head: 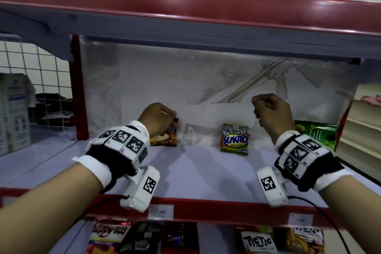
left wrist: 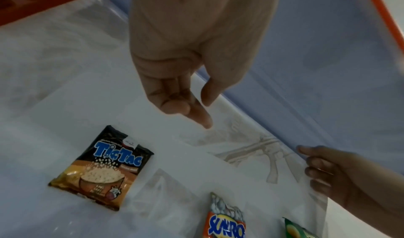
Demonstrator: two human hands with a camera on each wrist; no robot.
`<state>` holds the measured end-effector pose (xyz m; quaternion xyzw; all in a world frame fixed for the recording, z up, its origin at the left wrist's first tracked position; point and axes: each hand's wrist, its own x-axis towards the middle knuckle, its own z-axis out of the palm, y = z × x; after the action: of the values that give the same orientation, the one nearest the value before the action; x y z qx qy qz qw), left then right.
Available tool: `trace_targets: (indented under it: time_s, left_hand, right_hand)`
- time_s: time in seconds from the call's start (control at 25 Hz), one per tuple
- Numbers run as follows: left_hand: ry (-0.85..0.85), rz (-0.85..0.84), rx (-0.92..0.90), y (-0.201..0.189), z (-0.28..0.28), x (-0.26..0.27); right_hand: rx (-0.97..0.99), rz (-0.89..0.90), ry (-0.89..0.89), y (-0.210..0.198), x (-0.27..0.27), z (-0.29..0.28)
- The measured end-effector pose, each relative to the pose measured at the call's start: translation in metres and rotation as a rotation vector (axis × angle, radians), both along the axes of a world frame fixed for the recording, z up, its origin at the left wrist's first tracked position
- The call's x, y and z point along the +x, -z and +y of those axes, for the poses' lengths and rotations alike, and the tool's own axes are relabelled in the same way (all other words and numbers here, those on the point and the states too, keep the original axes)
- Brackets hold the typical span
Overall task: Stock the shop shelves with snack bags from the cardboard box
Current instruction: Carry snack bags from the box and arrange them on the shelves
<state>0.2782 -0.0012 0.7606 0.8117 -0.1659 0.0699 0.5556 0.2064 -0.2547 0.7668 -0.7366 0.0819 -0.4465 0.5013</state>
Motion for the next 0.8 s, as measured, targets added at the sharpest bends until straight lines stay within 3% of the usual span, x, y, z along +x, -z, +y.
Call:
trace_targets:
  time_s: [0.24,0.52,0.68,0.8]
  left_hand:
    - [-0.044,0.030,-0.002,0.011,-0.016,-0.060]
    - [-0.074,0.038,0.026,0.088,-0.053,-0.124]
    - [-0.072,-0.047,-0.024,0.140,-0.068,-0.148]
    - [-0.062,-0.087,-0.160,0.179,-0.075,-0.160]
  right_hand:
    - [0.009,0.000,-0.119,0.002,-0.047,-0.003]
    - [-0.035,0.112,-0.293,0.084,-0.107,-0.007]
    - [-0.038,0.123,-0.352,0.138,-0.134,0.000]
    - [-0.107,0.157,-0.410,0.184,-0.151,0.007]
